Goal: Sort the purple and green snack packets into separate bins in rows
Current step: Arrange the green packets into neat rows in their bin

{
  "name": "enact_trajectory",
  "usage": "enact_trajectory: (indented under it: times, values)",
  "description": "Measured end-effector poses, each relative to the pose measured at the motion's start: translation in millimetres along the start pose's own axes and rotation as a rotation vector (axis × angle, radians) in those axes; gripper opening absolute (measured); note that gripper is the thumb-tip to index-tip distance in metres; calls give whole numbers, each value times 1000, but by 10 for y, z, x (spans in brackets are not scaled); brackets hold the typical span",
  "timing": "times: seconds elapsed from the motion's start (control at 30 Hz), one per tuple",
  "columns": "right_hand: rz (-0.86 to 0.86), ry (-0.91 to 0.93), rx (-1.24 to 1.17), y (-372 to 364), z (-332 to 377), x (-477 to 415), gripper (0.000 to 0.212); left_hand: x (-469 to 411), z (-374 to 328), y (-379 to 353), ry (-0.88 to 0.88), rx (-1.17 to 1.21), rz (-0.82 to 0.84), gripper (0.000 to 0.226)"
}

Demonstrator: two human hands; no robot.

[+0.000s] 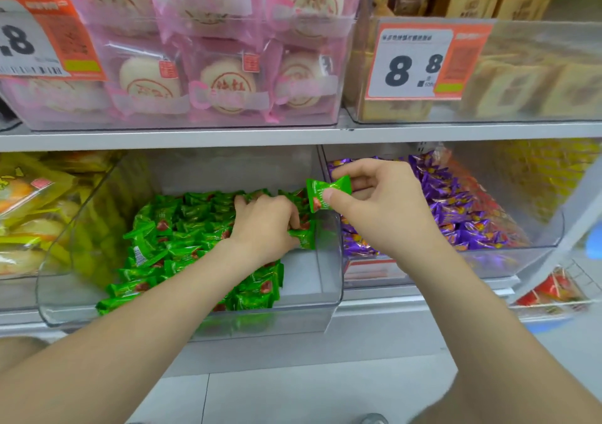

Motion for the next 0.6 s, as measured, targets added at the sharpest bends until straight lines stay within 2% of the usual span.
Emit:
enact_trajectory:
  times: [0.13,0.3,0.43,0.53,0.6]
  values:
    - [9,40,46,-10,7,-5,23,-4,5,-32,-4,-27,-53,25]
    - [16,37,56,-18,20,-1,21,6,45,2,-9,16,-44,32]
    - [44,17,36,-50,14,-8,29,51,92,77,-17,71,-46,42]
    - [58,38,76,-56,24,-15,24,125,155,243,-51,308,-67,59]
    - [86,75,127,-52,44,3,19,201,172,418,-126,574,-66,53]
Point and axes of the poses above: each hand's wrist, its own x-axis away from the middle knuckle, its own y-axis out of the back of the hand, z = x × y, the point moved 1 cm from there along -x, towards the middle knuckle, and after that the axes turned 6 degrees about -z, right-handed, at the moved point
